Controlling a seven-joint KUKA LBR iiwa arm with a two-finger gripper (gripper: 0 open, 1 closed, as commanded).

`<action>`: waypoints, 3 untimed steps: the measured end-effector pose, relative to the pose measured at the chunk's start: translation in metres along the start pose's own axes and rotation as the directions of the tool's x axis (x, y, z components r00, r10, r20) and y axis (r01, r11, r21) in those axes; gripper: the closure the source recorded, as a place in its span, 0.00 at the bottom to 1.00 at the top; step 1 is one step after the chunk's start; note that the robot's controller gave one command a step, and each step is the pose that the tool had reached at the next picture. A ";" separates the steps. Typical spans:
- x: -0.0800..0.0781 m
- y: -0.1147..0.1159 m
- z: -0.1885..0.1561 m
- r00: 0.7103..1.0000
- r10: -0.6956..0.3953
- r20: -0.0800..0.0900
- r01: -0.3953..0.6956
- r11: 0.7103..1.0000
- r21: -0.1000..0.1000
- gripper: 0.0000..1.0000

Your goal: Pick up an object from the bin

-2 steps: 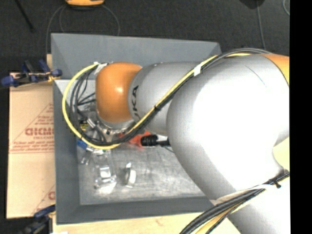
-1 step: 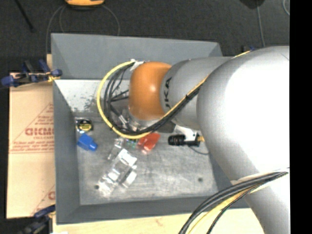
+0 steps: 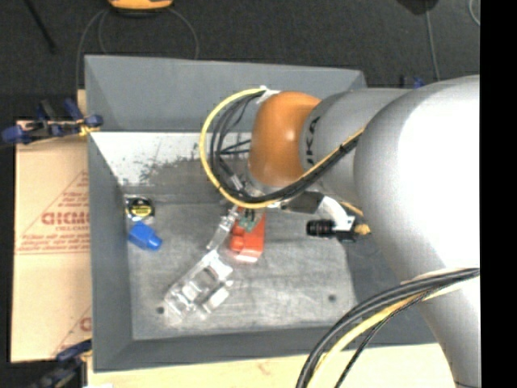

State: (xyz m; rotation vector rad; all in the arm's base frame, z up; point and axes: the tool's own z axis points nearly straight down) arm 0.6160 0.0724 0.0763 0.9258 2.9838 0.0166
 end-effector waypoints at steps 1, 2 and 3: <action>0.012 -0.041 -0.001 0.967 0.256 0.003 -0.256 0.967 0.000 0.00; 0.012 -0.041 -0.001 0.966 0.258 0.005 -0.258 0.966 -0.001 1.00; 0.008 -0.038 -0.098 0.968 0.252 -0.004 -0.252 0.968 0.010 1.00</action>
Offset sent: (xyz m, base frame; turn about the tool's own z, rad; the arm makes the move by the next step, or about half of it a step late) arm -0.0392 -0.0272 -0.0063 0.2635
